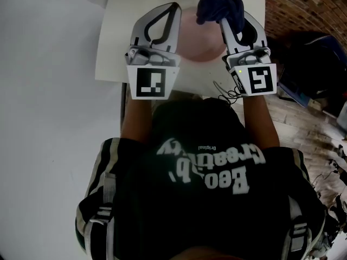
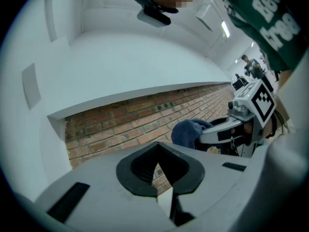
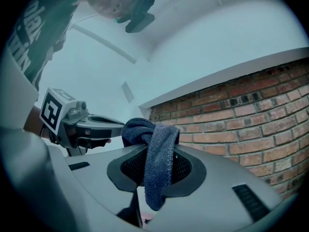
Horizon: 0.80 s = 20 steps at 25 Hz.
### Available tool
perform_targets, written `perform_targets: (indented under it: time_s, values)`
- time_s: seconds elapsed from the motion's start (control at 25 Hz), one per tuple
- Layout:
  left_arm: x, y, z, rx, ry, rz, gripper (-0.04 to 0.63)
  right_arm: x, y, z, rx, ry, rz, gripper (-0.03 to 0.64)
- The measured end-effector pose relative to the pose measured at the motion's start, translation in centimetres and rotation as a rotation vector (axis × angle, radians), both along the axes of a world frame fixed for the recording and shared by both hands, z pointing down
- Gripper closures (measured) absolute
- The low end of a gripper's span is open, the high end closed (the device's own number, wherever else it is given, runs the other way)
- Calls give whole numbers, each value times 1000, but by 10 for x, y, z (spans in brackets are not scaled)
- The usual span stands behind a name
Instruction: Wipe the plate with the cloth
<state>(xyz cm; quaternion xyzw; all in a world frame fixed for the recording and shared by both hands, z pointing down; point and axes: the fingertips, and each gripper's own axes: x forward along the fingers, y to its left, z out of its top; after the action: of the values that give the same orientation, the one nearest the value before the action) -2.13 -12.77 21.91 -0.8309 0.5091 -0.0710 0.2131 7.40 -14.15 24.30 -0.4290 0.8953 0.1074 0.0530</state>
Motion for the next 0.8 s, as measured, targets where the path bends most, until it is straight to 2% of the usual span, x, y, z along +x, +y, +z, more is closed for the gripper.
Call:
perform_targets:
  time_s: [0.2, 0.4, 0.68, 0.8]
  values:
    - [-9, -8, 7, -21, 6, -13, 597, -6, -9, 5, -8, 9, 6, 551]
    - [-8, -23, 9, -24, -5, 20, 597, -8, -22, 8, -18, 20, 33, 551]
    - [-7, -39, 11, -30, 27, 61, 597, -13, -28, 15, -56, 46, 49, 551]
    - [-3, -43, 15, -56, 17, 74, 597, -12, -33, 18, -82, 49, 52, 549]
